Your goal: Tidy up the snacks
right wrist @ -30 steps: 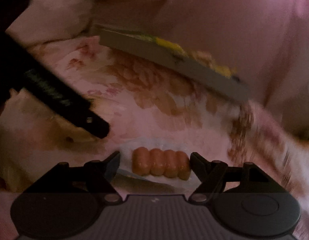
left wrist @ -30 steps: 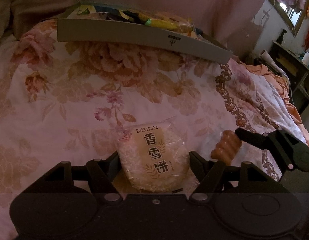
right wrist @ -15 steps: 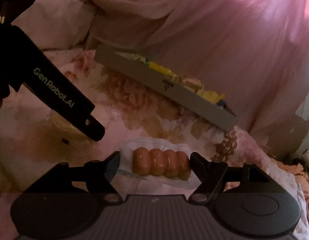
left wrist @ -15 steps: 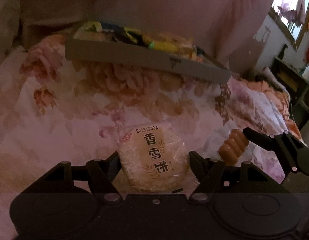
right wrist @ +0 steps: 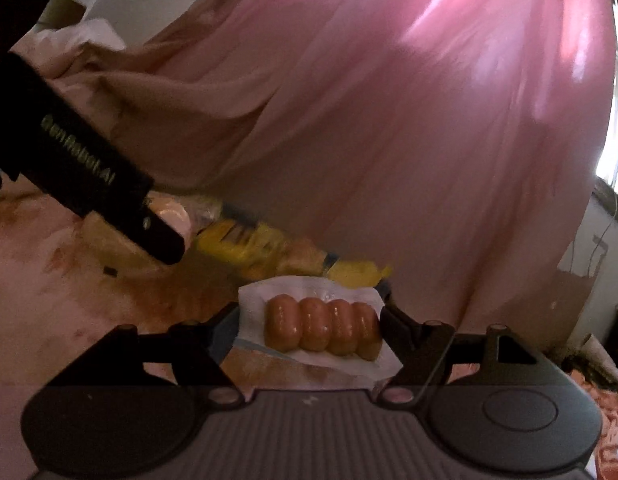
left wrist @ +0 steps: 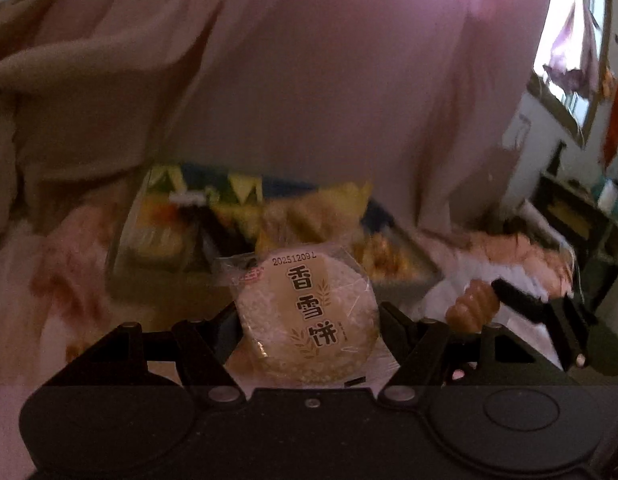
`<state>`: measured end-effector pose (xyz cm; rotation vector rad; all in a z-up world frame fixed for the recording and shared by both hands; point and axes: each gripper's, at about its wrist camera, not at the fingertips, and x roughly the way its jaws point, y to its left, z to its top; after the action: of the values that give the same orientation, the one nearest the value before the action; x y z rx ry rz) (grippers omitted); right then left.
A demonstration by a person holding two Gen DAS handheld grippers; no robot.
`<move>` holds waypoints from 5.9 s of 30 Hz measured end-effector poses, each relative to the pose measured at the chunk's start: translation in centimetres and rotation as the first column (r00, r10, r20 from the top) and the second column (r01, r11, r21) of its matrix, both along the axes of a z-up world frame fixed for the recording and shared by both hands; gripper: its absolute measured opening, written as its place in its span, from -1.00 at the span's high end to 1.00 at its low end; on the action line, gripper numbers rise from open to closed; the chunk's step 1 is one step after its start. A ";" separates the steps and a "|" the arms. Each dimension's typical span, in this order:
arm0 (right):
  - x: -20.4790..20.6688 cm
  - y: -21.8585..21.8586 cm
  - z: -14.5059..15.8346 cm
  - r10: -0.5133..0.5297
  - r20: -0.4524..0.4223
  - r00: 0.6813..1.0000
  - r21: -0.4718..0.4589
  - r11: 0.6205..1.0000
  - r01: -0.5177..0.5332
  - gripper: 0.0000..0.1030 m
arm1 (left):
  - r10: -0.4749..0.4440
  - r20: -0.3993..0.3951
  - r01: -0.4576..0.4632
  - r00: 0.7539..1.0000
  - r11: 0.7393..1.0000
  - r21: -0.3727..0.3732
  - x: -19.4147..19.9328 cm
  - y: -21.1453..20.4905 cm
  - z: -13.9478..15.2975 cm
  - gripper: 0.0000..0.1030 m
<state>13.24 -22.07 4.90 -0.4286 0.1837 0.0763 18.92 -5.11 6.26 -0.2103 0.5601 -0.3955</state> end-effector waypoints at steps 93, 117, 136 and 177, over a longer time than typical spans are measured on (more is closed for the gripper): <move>2.0 -5.1 10.3 -0.092 0.044 0.995 0.493 0.868 0.059 -1.00 | 0.168 0.126 -0.163 0.978 0.985 -0.052 1.6 -0.4 8.8 -0.98; -6.5 -4.5 7.7 -0.116 0.015 0.993 0.522 0.848 0.091 -1.00 | 0.233 0.218 -0.238 0.948 0.971 -0.003 -9.9 5.1 6.3 -0.99; -11.5 -2.2 5.5 -0.086 -0.038 0.996 0.484 0.870 0.093 -1.00 | 0.230 0.153 -0.240 0.961 0.970 0.049 -15.0 7.6 3.0 -0.99; -11.2 -0.7 -0.2 -0.073 -0.216 0.974 0.448 0.878 0.166 -1.00 | 0.197 0.009 -0.196 0.980 0.970 0.144 -14.6 7.8 -3.2 -0.99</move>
<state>2.06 -22.74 4.68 0.0737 0.3743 0.0370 4.30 2.68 3.03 -0.1265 0.5650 -0.1611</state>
